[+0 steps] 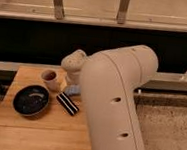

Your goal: Place the white sponge in the ceramic bowl

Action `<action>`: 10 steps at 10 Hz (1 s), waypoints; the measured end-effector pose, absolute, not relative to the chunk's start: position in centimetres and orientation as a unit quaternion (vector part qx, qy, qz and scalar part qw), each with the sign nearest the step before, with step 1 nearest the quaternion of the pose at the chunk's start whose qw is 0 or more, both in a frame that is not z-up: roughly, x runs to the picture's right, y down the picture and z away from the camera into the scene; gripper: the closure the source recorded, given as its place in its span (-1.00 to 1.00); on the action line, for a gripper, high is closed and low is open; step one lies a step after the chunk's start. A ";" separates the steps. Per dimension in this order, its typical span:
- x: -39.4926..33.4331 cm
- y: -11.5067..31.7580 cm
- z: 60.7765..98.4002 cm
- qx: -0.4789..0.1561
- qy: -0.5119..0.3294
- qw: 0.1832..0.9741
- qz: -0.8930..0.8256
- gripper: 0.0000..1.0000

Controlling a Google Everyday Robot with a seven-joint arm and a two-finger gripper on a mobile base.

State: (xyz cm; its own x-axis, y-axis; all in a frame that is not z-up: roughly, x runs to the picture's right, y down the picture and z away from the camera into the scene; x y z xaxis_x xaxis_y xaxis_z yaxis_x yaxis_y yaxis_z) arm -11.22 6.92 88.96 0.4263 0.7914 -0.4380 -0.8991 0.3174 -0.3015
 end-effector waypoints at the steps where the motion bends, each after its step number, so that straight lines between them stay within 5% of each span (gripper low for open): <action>1: -11.2 6.9 89.0 -0.256 0.105 0.805 0.525 -0.60; 10: -10.4 10.0 93.6 -0.320 0.093 0.767 0.548 -0.60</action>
